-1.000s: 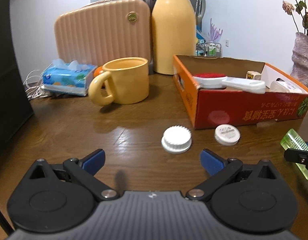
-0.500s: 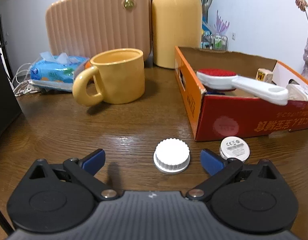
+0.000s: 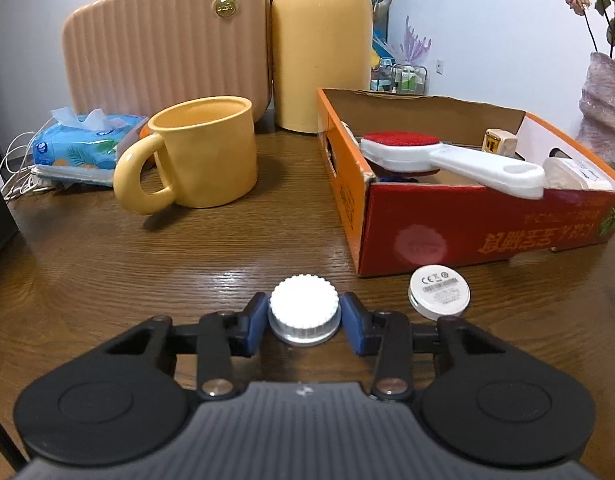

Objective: Organize rigid objects
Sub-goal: 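Grasp the white ribbed cap with the left gripper while the right gripper holds the green bottle, then carry the white cap and green bottle over the cardboard box with both grippers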

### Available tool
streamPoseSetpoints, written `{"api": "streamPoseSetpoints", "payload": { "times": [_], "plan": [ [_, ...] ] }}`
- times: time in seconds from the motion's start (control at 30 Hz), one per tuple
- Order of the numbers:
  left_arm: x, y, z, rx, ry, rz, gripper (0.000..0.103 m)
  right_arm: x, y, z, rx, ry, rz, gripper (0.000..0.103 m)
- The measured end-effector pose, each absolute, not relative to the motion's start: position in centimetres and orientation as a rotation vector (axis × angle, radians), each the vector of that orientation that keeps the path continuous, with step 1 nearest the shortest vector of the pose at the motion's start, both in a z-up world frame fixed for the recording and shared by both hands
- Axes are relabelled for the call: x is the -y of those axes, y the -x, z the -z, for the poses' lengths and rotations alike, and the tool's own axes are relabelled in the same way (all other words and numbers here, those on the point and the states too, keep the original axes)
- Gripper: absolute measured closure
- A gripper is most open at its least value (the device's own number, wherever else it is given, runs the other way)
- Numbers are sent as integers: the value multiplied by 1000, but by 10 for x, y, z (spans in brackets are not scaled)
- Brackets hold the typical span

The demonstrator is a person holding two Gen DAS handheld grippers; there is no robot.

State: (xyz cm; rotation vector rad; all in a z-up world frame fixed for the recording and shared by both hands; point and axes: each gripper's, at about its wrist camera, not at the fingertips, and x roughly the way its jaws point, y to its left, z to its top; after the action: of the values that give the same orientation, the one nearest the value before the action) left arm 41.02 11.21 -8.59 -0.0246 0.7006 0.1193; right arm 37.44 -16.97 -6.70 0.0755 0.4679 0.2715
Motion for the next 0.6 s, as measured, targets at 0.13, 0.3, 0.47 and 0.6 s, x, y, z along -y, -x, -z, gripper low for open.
{"api": "streamPoseSetpoints", "payload": {
  "times": [0.13, 0.3, 0.47, 0.6],
  "plan": [
    [-114, -405, 82, -688, 46, -127, 62, 170, -377, 69, -477, -78, -263, 73],
    [-112, -395, 71, -629, 35, -141, 62, 171, -377, 70, -472, -82, -259, 73],
    [-112, -382, 57, -566, 49, -162, 62, 172, -375, 67, -452, -91, -265, 73],
    [-109, -370, 45, -516, 64, -165, 62, 173, -370, 64, -426, -95, -273, 73]
  ]
}}
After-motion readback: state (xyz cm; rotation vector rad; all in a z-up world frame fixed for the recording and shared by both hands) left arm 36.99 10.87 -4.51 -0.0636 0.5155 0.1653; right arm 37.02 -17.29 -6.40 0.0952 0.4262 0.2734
